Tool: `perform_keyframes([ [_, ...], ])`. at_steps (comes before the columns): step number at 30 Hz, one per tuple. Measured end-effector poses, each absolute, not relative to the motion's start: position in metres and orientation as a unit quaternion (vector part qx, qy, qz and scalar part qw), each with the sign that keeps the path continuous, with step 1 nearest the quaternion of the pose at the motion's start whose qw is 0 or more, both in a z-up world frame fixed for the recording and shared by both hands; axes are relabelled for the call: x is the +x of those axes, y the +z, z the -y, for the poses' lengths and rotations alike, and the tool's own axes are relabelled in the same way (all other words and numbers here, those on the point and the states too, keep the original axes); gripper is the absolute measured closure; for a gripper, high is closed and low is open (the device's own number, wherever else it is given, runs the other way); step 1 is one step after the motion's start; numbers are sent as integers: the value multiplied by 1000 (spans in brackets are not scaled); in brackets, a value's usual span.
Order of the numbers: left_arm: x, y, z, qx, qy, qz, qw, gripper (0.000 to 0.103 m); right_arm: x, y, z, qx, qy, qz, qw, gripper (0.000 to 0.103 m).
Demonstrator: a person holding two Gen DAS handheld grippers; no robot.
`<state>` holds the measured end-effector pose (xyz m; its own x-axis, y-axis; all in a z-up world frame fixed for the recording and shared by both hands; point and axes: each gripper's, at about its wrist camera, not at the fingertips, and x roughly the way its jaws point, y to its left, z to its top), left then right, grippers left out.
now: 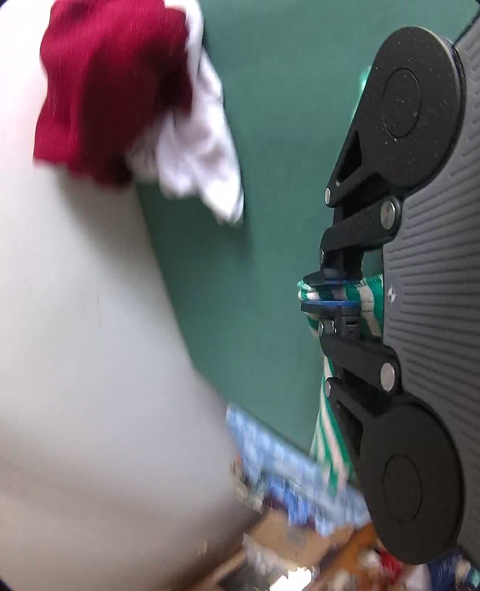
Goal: Fold clothes
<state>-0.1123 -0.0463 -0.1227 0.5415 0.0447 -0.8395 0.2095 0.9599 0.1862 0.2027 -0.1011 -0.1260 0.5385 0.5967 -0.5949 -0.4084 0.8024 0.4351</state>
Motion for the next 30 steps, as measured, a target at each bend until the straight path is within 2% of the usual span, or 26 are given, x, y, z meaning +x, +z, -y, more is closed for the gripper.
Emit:
perform_keyframes([
  [3,-112,-123,44,134,-52,-478,867,98,194,-133,96,77,272,-374,883,96],
  [5,-111,-120,43,135,-54,-482,864,98,185,-126,102,99,282,-355,886,91],
  [6,-111,-118,41,136,-56,-484,863,93,182,-120,111,118,287,-349,884,89],
  [8,-110,-109,34,120,-56,-479,868,89,172,-107,128,134,279,-337,889,63],
  [9,-109,-102,30,108,-56,-470,874,86,165,-100,137,131,273,-330,894,60],
  [12,-107,-82,23,87,-58,-432,896,85,133,-87,162,130,305,-326,886,62],
  [16,-91,-79,26,64,-94,-413,904,84,91,-107,170,154,375,-394,825,64],
  [19,-68,-110,38,94,-97,-453,881,80,71,-133,166,117,329,-433,831,74],
  [20,-65,-121,38,104,-95,-468,873,79,67,-132,170,118,319,-430,836,86],
  [24,-73,-115,36,123,-116,-459,872,78,63,-107,194,140,290,-372,871,76],
  [26,-72,-105,34,124,-128,-437,882,74,73,-96,202,138,255,-341,894,62],
  [27,-67,-99,33,123,-131,-426,887,70,84,-95,203,140,244,-338,898,61],
  [30,-41,-90,31,116,-135,-408,896,69,121,-107,198,147,232,-362,891,58],
])
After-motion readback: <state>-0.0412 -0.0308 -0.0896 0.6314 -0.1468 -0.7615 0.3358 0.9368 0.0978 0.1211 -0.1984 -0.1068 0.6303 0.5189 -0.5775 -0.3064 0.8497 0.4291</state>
